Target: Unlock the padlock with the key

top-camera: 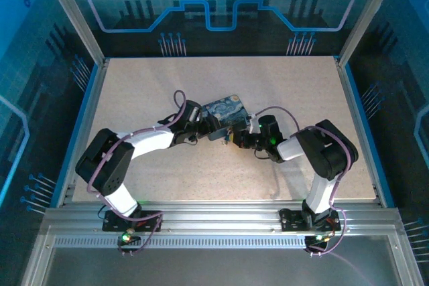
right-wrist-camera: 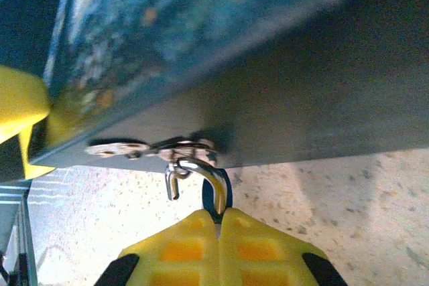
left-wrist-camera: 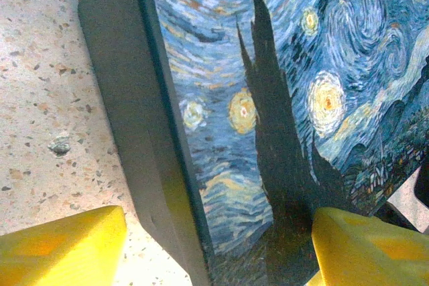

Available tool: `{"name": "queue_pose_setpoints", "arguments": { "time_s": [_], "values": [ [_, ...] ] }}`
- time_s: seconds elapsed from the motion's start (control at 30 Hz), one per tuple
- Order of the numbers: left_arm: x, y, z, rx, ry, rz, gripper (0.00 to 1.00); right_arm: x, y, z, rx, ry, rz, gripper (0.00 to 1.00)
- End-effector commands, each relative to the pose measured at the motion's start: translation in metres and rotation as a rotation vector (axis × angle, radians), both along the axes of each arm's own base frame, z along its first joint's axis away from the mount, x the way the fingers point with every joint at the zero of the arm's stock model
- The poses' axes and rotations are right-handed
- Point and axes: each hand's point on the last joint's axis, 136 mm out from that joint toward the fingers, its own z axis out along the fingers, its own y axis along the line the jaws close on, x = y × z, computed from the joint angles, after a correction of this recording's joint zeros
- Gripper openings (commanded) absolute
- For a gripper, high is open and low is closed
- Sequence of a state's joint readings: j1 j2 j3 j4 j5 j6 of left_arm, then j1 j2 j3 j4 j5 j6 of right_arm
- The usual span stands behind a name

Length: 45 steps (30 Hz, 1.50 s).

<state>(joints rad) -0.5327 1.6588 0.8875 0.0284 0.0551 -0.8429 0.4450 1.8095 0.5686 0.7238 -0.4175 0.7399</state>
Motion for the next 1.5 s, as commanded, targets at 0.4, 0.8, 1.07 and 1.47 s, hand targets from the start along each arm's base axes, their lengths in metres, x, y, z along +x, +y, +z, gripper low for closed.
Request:
{"name": "queue_pose_setpoints", "arguments": {
  "time_s": [0.4, 0.8, 1.07, 1.47],
  "values": [
    [-0.024, 0.001, -0.015, 0.038, 0.059, 0.001, 0.75, -0.003, -0.008, 0.007, 0.049, 0.100, -0.110, 0.00],
    [-0.026, 0.001, -0.016, 0.043, 0.058, -0.003, 0.76, 0.004, -0.010, 0.019, 0.094, 0.133, -0.183, 0.00],
    [-0.026, 0.000, -0.017, 0.042, 0.057, -0.006, 0.76, 0.007, -0.017, 0.020, 0.081, 0.153, -0.233, 0.00],
    [-0.024, -0.002, -0.015, 0.031, 0.050, -0.015, 0.79, 0.009, -0.029, 0.020, 0.054, 0.158, -0.272, 0.00]
  ]
}}
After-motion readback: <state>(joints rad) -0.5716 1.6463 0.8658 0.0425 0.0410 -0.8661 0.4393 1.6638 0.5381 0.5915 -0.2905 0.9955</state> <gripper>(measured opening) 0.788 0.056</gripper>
